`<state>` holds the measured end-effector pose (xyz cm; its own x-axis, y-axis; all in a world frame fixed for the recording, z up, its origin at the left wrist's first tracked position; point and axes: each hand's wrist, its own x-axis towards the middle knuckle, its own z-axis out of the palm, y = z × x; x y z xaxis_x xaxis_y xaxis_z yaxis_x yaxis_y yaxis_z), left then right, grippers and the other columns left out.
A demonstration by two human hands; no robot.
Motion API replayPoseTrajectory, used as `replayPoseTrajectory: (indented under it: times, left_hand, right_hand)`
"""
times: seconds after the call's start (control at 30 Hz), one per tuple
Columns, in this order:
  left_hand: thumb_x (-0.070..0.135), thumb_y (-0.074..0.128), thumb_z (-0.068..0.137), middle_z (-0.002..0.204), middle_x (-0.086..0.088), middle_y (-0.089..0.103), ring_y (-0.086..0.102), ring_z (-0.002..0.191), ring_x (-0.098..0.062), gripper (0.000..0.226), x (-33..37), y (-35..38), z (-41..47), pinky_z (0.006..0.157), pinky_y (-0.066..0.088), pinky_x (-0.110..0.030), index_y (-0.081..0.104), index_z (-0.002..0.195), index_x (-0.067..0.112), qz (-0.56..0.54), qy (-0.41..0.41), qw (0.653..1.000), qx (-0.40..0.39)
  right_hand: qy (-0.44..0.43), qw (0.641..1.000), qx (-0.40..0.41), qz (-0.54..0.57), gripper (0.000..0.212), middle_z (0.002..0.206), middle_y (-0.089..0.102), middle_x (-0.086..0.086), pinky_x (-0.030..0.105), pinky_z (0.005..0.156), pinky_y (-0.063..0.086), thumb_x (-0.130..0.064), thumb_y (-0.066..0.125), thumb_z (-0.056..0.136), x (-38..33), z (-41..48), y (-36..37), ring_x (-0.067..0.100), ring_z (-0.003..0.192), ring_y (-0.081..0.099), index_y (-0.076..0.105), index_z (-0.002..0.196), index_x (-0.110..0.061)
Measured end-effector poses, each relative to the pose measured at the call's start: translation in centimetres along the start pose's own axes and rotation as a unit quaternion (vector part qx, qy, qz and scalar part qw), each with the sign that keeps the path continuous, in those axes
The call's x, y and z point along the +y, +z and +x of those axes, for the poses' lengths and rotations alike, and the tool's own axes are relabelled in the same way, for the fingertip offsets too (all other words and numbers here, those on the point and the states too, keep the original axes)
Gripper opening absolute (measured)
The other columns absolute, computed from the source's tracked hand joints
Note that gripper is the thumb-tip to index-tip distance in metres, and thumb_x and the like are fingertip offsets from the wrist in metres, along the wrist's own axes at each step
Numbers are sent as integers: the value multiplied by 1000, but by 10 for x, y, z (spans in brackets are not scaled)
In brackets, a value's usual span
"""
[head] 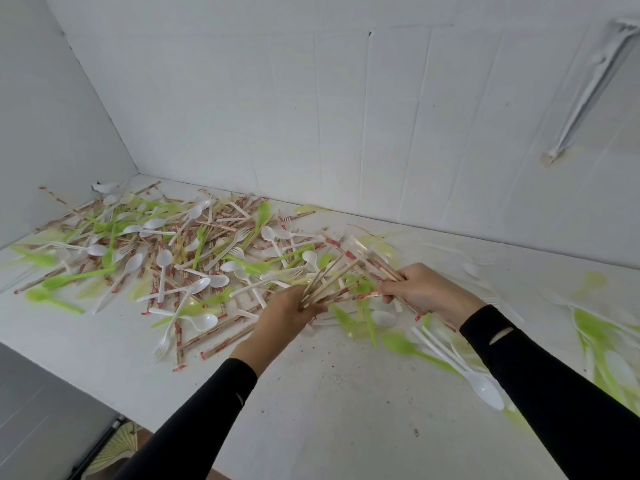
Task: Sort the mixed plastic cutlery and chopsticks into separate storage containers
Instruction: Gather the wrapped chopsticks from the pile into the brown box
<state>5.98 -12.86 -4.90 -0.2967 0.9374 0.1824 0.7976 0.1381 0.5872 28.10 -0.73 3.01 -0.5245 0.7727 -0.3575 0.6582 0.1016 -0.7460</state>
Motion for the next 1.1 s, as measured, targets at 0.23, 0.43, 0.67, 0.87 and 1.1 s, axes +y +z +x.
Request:
replayPoseTrajectory:
  times: [0.23,0.43,0.67,0.87,1.1]
  left_hand:
    - [72,58,73,81,13,54,49,67,7,63,-11,-3,-18,61,36,-8,72,88,12,-9,97,990,-98]
    - [69,64,73,91,12,66,57,78,-3,52,-6,4,-17,62,43,-20,73,102,27,-82,32,995,37]
    - [58,54,86,68,10,57,56,69,-15,43,19,16,-2,51,42,-26,70,84,19,46,136,986,86]
    - [7,68,85,73,1,53,48,64,-17,15,-2,6,6,54,47,-34,71,99,11,68,80,988,109]
    - [13,53,98,69,-1,56,53,58,-22,7,-18,-8,18,52,39,-33,55,102,8,19,-24,997,74]
  right_hand:
    - [16,995,22,95,19,42,49,-12,19,40,21,-21,66,90,21,2,-9,10,40,25,71,81,-6]
    - [-2,996,-43,78,25,43,36,-9,22,43,20,-28,68,89,18,0,-5,11,40,22,70,71,-11]
    - [-26,965,-139,220,23,84,66,8,20,39,22,-24,53,99,7,5,10,9,43,25,70,99,-7]
    - [25,988,6,150,29,90,73,-1,25,55,38,-33,41,105,19,34,1,13,61,50,60,103,-12]
    - [10,997,57,44,26,97,63,8,42,74,57,-11,38,98,9,85,27,25,85,63,40,124,-15]
